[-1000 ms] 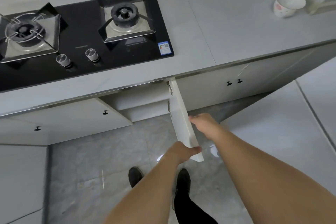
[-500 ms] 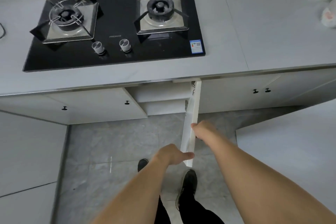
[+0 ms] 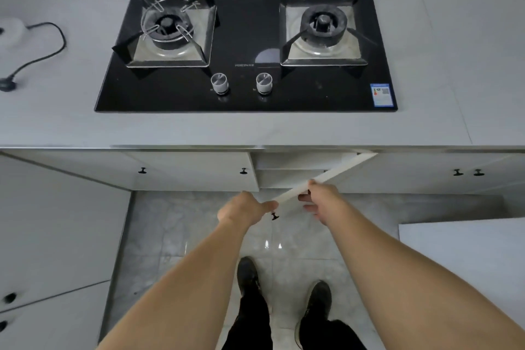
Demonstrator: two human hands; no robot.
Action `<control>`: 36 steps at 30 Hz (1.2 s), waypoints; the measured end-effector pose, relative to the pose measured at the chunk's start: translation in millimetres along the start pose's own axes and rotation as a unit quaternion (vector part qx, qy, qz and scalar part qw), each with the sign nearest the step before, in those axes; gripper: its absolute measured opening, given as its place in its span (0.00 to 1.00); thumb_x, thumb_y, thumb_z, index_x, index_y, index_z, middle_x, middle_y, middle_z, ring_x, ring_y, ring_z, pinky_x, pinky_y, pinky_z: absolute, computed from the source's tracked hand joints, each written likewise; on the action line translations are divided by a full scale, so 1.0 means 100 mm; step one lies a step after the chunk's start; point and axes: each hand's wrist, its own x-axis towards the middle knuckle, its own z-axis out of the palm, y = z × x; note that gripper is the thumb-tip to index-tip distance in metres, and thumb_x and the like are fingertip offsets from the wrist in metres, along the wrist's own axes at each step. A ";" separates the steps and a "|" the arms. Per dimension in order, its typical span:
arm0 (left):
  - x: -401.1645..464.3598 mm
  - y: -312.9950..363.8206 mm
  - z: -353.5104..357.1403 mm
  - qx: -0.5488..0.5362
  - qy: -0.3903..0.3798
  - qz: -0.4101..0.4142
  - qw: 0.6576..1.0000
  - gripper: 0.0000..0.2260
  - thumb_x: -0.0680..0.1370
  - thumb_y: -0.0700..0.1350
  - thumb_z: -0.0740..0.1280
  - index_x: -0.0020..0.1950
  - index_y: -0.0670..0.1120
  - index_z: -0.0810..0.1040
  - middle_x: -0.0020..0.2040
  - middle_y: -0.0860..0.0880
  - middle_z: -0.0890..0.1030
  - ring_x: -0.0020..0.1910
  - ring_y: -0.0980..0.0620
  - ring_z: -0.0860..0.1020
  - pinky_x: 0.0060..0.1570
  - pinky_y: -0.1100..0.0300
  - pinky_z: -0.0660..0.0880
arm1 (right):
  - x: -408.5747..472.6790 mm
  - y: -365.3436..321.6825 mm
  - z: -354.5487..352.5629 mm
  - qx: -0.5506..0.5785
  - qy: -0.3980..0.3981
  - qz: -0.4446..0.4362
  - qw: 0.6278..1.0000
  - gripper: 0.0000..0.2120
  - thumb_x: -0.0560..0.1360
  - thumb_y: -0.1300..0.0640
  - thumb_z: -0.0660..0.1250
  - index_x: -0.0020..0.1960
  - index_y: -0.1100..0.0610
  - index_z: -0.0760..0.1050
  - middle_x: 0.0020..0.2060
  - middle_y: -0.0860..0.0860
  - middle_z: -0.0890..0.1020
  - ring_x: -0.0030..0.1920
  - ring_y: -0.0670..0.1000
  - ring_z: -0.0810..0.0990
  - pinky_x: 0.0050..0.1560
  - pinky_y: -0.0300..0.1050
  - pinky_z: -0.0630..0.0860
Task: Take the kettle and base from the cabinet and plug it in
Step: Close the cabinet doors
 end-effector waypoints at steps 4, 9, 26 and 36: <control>0.18 0.06 -0.23 -0.021 -0.020 -0.009 1.000 0.29 0.71 0.71 0.62 0.39 0.44 0.78 0.29 0.52 0.83 0.32 0.52 0.81 0.36 0.59 0.74 | 0.01 -0.22 0.15 0.060 -0.004 0.015 0.998 0.16 0.82 0.51 0.56 0.61 0.60 0.74 0.56 0.57 0.83 0.52 0.57 0.81 0.30 0.42 0.65; 0.34 0.21 -0.44 -0.205 -0.056 -0.053 0.976 0.23 0.73 0.62 0.68 0.39 0.41 0.79 0.26 0.51 0.83 0.17 0.55 0.75 0.29 0.60 0.69 | 0.04 -0.39 0.22 0.110 -0.032 0.021 0.993 0.16 0.82 0.53 0.56 0.63 0.62 0.72 0.57 0.60 0.82 0.58 0.58 0.80 0.48 0.47 0.74; 0.32 0.81 -0.71 -0.712 -0.079 -0.182 0.673 0.31 0.62 0.69 0.74 0.44 0.43 0.75 0.37 0.45 0.72 0.36 0.47 0.71 0.45 0.53 0.76 | 0.13 -0.97 0.13 0.288 -0.104 0.120 0.944 0.41 0.70 0.28 0.58 0.64 0.64 0.70 0.60 0.63 0.77 0.61 0.61 0.75 0.65 0.58 0.67; 0.59 0.77 -0.63 -0.738 -0.047 -0.153 0.656 0.19 0.72 0.58 0.73 0.52 0.43 0.79 0.44 0.48 0.82 0.45 0.49 0.81 0.46 0.52 0.75 | 0.26 -0.88 0.37 0.362 -0.033 0.066 0.929 0.31 0.72 0.30 0.58 0.59 0.56 0.71 0.56 0.58 0.80 0.52 0.57 0.79 0.57 0.51 0.76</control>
